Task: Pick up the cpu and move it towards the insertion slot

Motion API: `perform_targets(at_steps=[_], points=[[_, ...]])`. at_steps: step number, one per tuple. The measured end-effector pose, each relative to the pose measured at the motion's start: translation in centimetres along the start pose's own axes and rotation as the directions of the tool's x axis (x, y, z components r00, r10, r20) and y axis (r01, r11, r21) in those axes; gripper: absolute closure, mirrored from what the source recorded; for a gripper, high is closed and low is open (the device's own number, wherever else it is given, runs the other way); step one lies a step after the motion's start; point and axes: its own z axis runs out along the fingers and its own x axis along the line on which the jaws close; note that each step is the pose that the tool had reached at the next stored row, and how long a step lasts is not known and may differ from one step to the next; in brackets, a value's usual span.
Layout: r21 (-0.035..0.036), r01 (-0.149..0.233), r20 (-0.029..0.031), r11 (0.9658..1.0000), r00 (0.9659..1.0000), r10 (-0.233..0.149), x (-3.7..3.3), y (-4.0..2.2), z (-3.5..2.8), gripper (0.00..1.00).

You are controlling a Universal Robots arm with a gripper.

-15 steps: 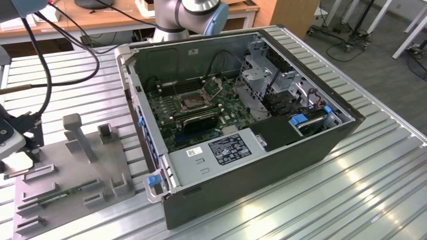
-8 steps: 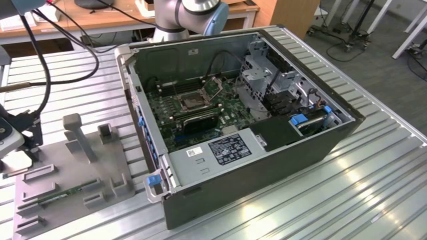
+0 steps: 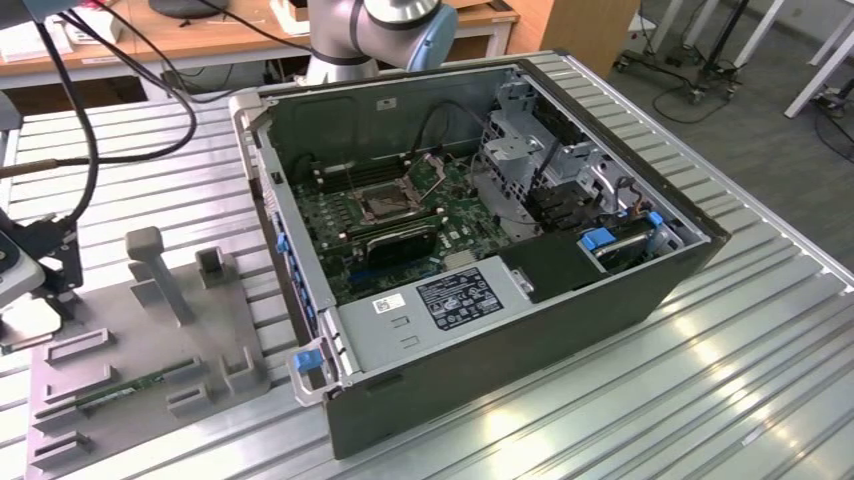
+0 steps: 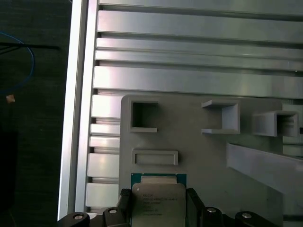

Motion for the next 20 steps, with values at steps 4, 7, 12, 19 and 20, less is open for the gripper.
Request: perform_targets(at_steps=[4, 7, 12, 19, 20], points=[[0.0000, 0.000, 0.0000, 1.0000, 1.0000, 0.000, 0.00, 0.01, -0.32, 0.45], [0.0000, 0.000, 0.0000, 1.0000, 1.0000, 0.000, 0.00, 0.02, -0.59, 0.45], [0.0000, 0.000, 0.0000, 1.0000, 1.0000, 0.000, 0.00, 0.04, -1.03, 0.45], [-0.0001, 0.000, 0.0002, 1.0000, 1.0000, 0.000, 0.00, 0.06, -1.38, 0.45], [0.0000, 0.000, 0.0000, 1.0000, 1.0000, 0.000, 0.00, 0.06, -1.43, 0.45]])
